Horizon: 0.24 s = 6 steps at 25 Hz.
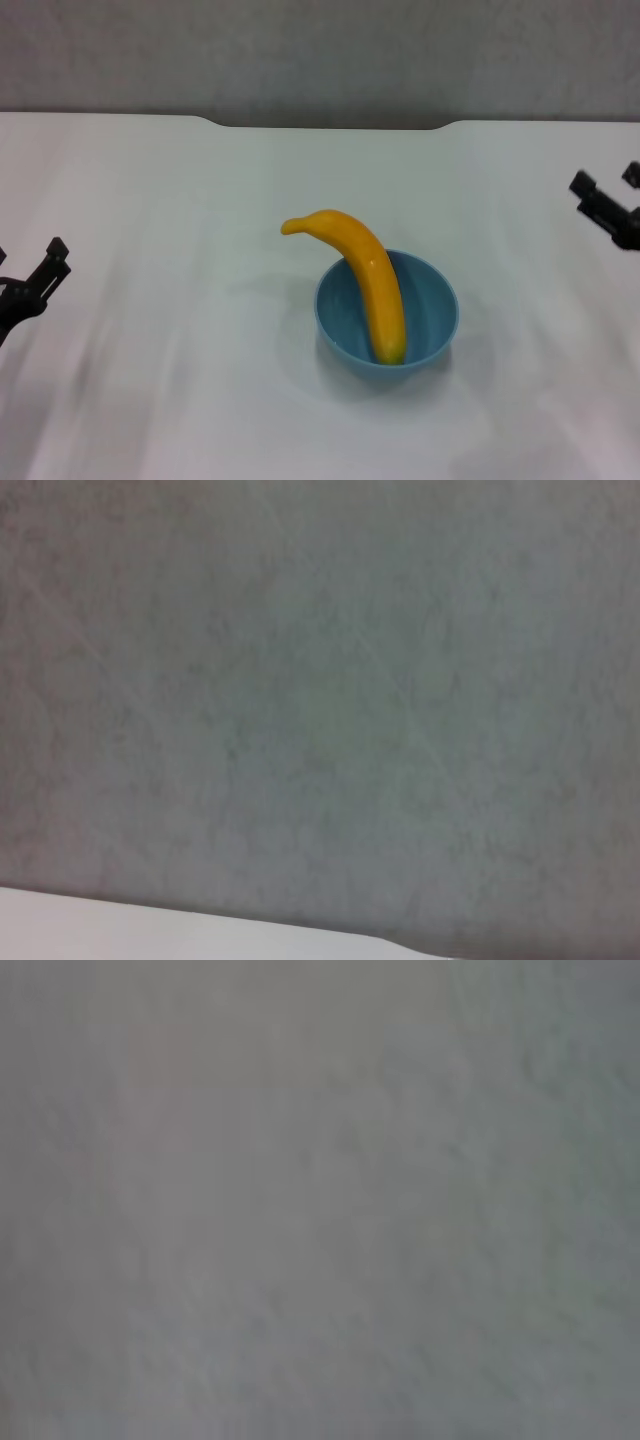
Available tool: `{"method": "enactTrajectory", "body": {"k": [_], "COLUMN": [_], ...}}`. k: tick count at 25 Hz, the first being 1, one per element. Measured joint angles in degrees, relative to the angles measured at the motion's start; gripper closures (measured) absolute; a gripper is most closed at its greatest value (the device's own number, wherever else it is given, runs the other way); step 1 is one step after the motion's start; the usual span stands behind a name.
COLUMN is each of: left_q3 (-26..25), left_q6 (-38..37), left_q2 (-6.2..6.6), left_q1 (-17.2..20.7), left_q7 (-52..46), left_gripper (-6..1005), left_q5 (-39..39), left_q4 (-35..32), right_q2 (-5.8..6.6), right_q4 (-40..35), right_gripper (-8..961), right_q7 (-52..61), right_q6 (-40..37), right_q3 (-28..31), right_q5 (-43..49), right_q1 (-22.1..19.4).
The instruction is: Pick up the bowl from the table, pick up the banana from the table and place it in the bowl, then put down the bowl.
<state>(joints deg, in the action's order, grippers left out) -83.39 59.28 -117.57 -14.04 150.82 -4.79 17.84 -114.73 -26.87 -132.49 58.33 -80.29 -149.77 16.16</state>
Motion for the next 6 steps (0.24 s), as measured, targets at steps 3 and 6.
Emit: {"method": "enactTrajectory", "body": {"k": [3,6], "left_q3": [0.02,0.08], "left_q6": [-0.24,-0.50], "left_q2": [-0.04,-0.06], "left_q1": [-0.01,-0.24], "left_q7": [0.94,1.35], "left_gripper": [106,106], "left_q5": [0.00,0.01], "left_q4": [0.00,-0.31], "right_q2": [-0.17,-0.19], "right_q4": [0.46,0.45], "right_gripper": [73,73], "right_q7": [-2.34,-4.45], "right_q6": [-2.57,-4.04], "right_q3": [-0.44,-0.72], "right_q5": [0.19,0.22], "right_q1": [0.01,0.02]}}
